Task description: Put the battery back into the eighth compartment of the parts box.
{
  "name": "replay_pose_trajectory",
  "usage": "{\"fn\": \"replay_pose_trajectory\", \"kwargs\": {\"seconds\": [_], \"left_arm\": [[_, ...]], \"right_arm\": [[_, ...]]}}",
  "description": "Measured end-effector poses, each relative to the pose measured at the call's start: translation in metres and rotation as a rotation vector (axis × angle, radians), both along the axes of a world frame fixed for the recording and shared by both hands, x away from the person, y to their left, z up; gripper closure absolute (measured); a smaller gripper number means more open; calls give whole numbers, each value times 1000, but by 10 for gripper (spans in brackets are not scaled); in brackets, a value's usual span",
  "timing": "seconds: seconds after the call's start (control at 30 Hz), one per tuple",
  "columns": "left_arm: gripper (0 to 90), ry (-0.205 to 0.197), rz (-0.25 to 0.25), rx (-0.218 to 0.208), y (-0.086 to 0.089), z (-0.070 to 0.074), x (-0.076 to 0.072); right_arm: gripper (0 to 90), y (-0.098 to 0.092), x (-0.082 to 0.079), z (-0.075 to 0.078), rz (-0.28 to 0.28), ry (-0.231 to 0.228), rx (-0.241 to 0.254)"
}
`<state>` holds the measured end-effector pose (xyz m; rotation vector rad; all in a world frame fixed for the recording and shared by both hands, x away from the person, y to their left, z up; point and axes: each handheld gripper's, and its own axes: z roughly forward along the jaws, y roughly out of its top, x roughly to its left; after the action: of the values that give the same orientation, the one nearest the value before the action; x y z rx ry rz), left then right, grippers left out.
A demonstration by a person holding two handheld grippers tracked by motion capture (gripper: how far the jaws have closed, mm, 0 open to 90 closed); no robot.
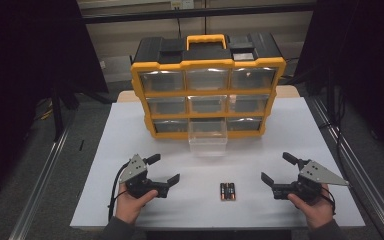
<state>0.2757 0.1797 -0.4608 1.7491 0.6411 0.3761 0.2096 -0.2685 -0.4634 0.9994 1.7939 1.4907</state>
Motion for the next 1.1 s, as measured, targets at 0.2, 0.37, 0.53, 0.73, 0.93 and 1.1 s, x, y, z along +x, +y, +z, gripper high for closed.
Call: {"fn": "replay_pose_trajectory", "kwargs": {"seconds": [0.2, 0.37, 0.53, 0.73, 0.93, 1.1], "left_arm": [[14, -2, -28, 0, -14, 2, 2], [15, 28, -91, -20, -24, 4, 3], [14, 37, -74, -7, -38, 4, 1], [14, 57, -93, 8, -53, 5, 1], [14, 69, -122, 12, -65, 5, 0], [15, 94, -174, 27, -75, 3, 2]], "right_arm": [[9, -2, -1, 0, -11, 4, 12], [9, -1, -1, 0, -4, 8, 5], [9, -1, -1, 0, -5, 7, 5], [9, -1, -2, 0, -4, 11, 6], [10, 0, -1, 0, 1, 2, 4], [10, 0, -1, 0, 0, 5, 4]]}}
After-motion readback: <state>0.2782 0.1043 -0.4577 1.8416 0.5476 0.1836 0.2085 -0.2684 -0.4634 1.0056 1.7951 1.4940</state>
